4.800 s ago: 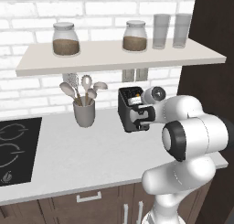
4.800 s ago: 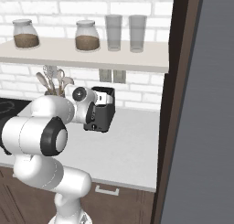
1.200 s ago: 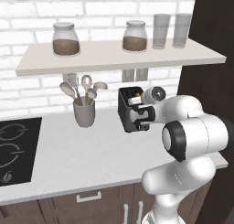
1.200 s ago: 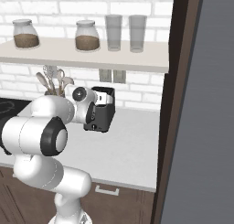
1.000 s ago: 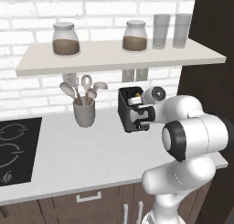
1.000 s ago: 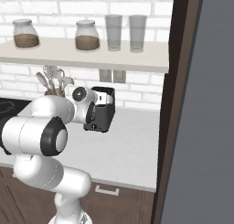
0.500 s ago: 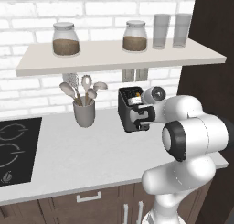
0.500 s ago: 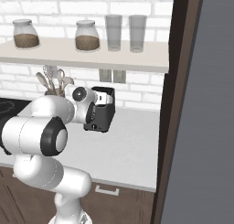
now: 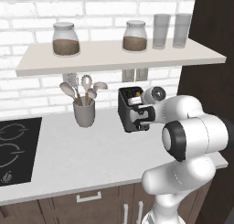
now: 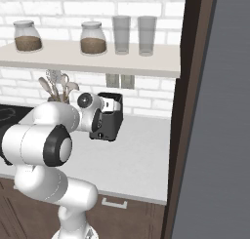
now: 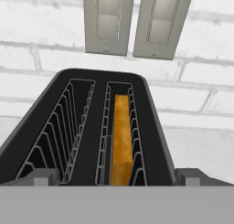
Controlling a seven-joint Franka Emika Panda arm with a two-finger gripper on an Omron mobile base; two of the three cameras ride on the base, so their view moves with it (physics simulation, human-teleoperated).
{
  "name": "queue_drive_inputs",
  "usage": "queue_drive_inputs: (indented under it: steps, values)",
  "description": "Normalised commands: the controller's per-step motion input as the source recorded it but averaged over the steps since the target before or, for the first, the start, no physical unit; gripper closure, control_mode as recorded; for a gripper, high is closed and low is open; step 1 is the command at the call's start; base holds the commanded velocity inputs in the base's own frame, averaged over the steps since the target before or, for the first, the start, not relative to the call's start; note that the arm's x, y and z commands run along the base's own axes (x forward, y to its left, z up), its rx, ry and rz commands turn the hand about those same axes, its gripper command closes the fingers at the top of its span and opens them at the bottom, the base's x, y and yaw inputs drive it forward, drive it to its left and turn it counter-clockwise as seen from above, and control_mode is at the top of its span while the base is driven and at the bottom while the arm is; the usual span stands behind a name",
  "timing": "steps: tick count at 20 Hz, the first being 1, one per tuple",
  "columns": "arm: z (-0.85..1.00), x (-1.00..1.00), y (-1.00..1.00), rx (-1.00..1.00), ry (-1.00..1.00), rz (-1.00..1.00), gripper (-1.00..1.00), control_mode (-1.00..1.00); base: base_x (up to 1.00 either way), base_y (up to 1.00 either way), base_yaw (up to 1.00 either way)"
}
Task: Start the toaster. Once the lever pops up, take the bread to the plate on the dining counter.
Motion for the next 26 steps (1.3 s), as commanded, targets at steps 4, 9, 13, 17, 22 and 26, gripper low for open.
queue_drive_inputs:
  steps: [4,9,13,17,22,26]
  values:
    - [0.0,0.0,0.0,0.0,0.0,0.0,-1.0,-1.0,0.0,0.0,0.0]
    - [0.0,0.0,0.0,0.0,0.0,0.0,-1.0,-1.0,0.0,0.0,0.0]
    - [0.0,0.0,0.0,0.0,0.0,0.0,-1.0,-1.0,0.0,0.0,0.0]
    - [0.0,0.0,0.0,0.0,0.0,0.0,-1.0,-1.0,0.0,0.0,0.0]
    - [0.0,0.0,0.0,0.0,0.0,0.0,-1.0,-1.0,0.0,0.0,0.0]
    - [0.0,0.0,0.0,0.0,0.0,0.0,-1.0,-1.0,0.0,0.0,0.0]
